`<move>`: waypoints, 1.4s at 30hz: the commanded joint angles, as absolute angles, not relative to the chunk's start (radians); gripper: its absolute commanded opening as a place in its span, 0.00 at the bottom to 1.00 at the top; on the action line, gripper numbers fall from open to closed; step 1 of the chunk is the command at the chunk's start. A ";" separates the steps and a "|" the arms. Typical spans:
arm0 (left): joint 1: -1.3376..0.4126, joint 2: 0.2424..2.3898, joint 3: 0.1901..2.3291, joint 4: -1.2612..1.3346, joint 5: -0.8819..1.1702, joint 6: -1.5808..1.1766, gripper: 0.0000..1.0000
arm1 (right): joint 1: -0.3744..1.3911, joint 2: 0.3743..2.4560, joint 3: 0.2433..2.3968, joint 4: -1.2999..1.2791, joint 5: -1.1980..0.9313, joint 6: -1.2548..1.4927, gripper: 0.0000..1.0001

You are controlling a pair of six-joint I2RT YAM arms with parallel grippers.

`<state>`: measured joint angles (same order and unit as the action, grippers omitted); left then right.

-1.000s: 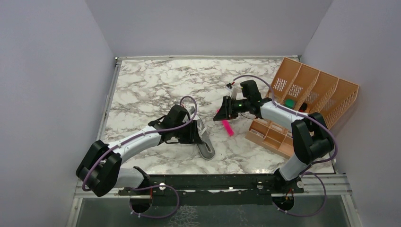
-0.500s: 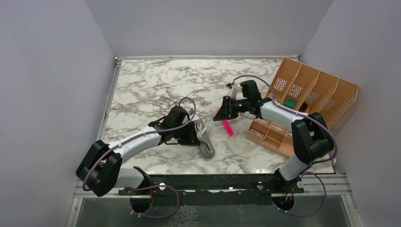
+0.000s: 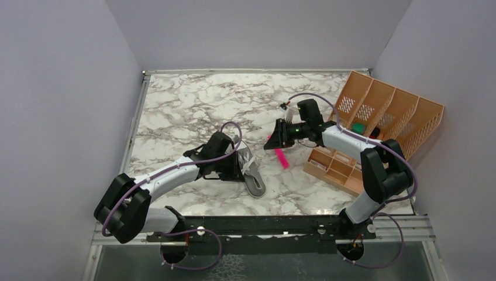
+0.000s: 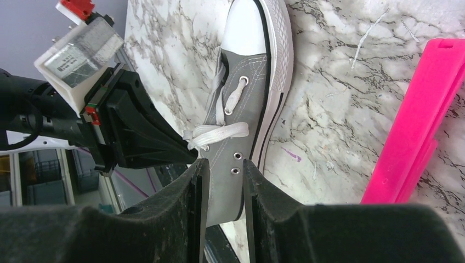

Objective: Tie the shoes

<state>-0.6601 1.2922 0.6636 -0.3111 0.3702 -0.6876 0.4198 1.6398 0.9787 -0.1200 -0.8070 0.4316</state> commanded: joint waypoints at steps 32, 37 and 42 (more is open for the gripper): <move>-0.658 1.156 0.571 -0.595 0.644 -0.680 0.01 | 0.582 1.808 1.072 -0.039 -0.896 0.513 0.53; -0.653 1.115 0.654 -0.593 0.542 -0.696 0.43 | 0.593 1.824 1.089 -0.070 -0.891 0.493 0.53; -0.564 1.106 0.680 -0.569 0.458 -0.725 0.53 | 0.599 1.835 1.096 -0.073 -0.909 0.481 0.54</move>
